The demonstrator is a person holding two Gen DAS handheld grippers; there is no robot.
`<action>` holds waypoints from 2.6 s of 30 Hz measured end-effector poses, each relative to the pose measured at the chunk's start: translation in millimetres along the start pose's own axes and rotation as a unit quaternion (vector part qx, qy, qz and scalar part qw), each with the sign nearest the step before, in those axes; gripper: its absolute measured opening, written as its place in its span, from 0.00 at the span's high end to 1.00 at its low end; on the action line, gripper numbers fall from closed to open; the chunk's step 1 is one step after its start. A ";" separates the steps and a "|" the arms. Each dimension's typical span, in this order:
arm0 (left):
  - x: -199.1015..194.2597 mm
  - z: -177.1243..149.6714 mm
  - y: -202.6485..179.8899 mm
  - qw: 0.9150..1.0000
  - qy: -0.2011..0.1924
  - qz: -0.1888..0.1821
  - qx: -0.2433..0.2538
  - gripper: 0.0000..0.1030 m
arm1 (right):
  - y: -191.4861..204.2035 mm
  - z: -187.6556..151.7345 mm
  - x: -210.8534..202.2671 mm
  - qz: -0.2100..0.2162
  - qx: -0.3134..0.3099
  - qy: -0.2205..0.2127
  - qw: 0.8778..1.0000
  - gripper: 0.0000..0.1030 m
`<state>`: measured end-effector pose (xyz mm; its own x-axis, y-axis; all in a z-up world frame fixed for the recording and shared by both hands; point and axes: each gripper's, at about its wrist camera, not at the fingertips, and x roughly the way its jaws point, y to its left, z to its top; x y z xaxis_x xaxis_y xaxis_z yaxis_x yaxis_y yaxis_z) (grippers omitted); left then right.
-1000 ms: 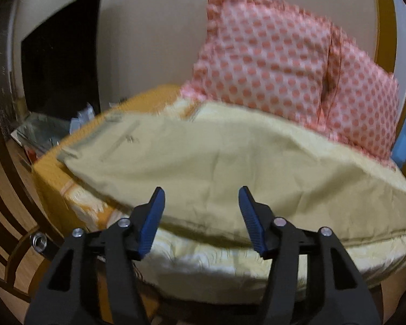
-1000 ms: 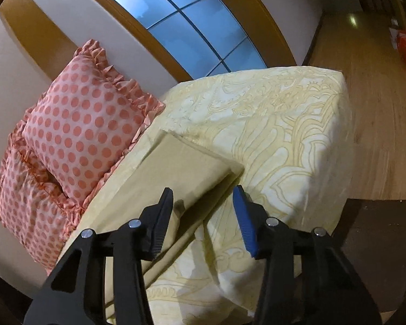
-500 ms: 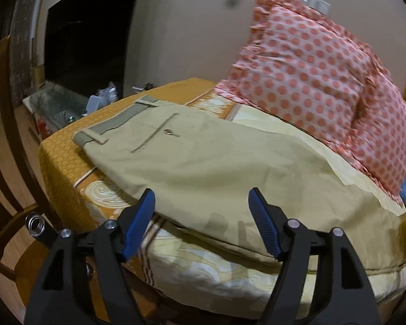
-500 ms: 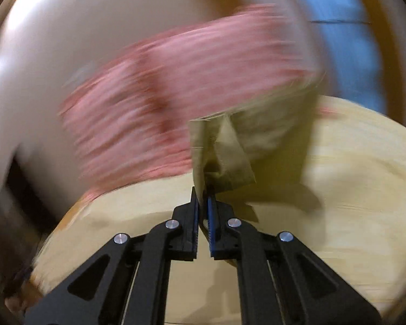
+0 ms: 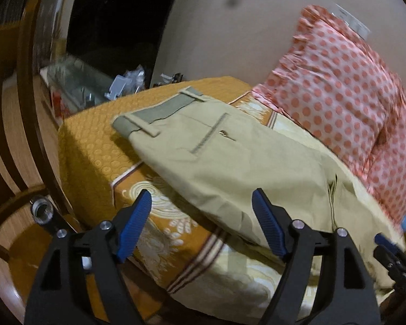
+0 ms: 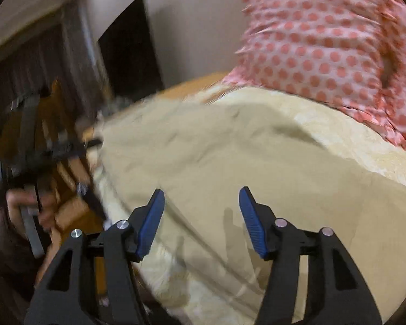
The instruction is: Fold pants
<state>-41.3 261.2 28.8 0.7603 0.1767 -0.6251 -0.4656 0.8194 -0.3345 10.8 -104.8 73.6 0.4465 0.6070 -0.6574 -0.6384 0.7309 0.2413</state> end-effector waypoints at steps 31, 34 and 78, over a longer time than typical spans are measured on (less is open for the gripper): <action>-49.1 48.7 -214.9 0.958 -0.084 -0.133 0.238 0.93 | -133.4 -27.6 -122.4 -0.064 0.211 -0.168 0.961 0.43; -80.4 -7.8 -283.4 0.910 -0.078 -0.231 0.336 0.93 | -162.1 -46.3 -145.3 -0.084 0.263 -0.192 0.942 0.43; 156.7 23.7 -343.0 0.918 0.181 -0.231 0.265 0.92 | -310.2 32.9 -70.0 -0.037 0.310 -0.088 0.946 0.92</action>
<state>248.3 20.8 62.2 0.5763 -0.3713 -0.7280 0.2284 0.9285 -0.2927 198.2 -363.8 68.2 0.6072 0.5502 -0.5732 -0.1355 0.7826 0.6076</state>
